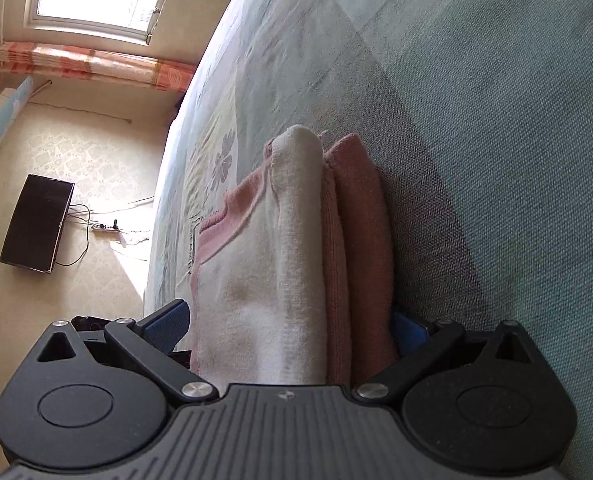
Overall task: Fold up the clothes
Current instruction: 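Roll the right gripper and bring its fingers around the folded edge, then close the right gripper on the pink-and-white sweater's folded edge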
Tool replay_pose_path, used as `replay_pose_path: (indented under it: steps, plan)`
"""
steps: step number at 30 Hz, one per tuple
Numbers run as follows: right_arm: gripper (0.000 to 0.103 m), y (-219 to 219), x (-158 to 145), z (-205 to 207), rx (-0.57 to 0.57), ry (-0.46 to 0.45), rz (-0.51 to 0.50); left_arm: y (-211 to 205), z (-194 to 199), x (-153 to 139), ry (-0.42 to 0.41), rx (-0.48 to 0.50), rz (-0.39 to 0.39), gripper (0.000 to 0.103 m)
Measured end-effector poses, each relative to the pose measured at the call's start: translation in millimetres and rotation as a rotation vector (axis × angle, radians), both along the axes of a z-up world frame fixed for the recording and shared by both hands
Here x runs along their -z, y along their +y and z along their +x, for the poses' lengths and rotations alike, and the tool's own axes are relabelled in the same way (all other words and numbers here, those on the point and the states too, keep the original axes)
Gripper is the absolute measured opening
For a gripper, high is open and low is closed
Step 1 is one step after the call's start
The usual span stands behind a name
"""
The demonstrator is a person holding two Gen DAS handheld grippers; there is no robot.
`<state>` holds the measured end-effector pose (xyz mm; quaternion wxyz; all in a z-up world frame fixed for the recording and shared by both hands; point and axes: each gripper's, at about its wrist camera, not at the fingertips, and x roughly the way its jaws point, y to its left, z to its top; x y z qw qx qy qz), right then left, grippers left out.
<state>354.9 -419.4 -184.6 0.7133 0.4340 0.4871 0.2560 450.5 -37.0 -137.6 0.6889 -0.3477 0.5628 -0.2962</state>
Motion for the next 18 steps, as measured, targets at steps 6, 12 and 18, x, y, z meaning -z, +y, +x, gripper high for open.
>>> replay_pose_path:
  steps: [6,12,18]
  plan:
    - [0.103,6.9,0.6,3.0,-0.016,0.017,0.029,-10.1,24.6,5.3,0.032,-0.027,-0.018,0.101]
    - [0.103,13.0,2.0,7.9,-0.016,0.017,0.063,-11.2,11.0,3.3,0.024,-0.002,-0.029,0.101]
    - [0.103,22.7,-0.5,-8.3,-0.081,-0.008,0.048,-17.3,20.5,4.4,0.014,-0.012,-0.021,0.101]
